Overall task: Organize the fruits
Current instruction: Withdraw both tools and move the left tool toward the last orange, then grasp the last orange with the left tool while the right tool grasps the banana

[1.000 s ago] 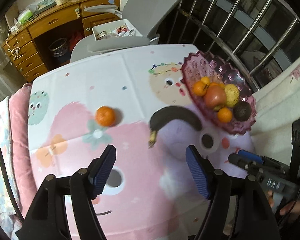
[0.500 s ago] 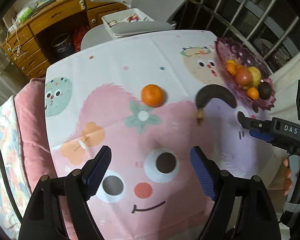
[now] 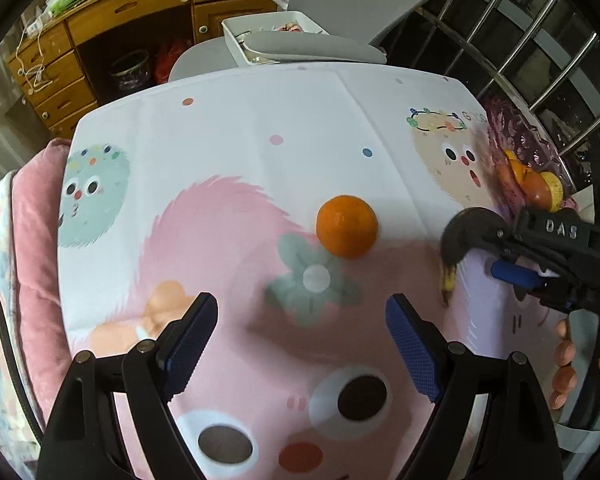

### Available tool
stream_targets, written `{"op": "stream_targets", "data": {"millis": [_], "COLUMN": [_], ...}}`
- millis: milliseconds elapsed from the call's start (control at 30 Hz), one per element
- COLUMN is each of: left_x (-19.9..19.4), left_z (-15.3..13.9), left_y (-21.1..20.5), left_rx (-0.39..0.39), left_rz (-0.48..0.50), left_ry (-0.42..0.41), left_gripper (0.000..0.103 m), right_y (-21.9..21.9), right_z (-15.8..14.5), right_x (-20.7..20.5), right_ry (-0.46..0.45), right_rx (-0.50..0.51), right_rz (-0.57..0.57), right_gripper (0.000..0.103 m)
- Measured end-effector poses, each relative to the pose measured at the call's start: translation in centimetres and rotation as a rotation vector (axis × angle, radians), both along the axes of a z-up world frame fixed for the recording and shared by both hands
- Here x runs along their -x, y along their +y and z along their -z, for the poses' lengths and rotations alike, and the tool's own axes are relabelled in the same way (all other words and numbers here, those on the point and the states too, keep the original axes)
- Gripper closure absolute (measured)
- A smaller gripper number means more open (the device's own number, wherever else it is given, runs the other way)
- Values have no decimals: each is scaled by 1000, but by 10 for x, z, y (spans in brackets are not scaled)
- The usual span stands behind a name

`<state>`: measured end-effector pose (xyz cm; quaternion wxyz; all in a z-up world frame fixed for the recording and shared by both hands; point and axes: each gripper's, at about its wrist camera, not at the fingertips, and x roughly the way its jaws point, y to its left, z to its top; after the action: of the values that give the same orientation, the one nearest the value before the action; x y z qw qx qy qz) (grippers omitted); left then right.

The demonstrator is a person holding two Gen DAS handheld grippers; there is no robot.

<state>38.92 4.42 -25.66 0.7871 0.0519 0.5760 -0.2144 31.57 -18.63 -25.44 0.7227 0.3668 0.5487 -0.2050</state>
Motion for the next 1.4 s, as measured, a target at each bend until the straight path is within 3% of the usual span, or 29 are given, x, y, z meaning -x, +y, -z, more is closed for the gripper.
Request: {"op": "stream_targets", "data": {"millis": [300, 433, 600, 733, 900, 1000, 1167, 1400], "left_x": [-17, -24, -26, -26, -24, -25, -23, -15], "left_z": [22, 33, 44, 48, 54, 55, 49, 40], "left_y": [-22, -34, -47, -56, -65, -64, -59, -48], "left_rx": [47, 16, 9, -12, -35, -26, 24, 21], "left_rz": [7, -2, 4, -17, -15, -36, -19, -34], "left_ry": [-24, -38, -51, -106, -140, -152, -143, -145], "left_gripper": [18, 18, 18, 18, 29, 35, 57, 59], "right_y": [-5, -1, 15, 26, 37, 40, 35, 36], "right_z": [11, 21, 21, 24, 26, 26, 21, 16], "right_x": [-25, -37, -49, -59, -65, -64, -50, -22], "right_ry": [70, 146, 181, 217, 215, 203, 174, 132], "right_rx": [39, 61, 150, 221, 269, 283, 268, 236], "right_rz": [83, 82, 46, 21, 15, 24, 16, -31], "right_gripper": [40, 40, 40, 40, 41, 48, 57, 67]}}
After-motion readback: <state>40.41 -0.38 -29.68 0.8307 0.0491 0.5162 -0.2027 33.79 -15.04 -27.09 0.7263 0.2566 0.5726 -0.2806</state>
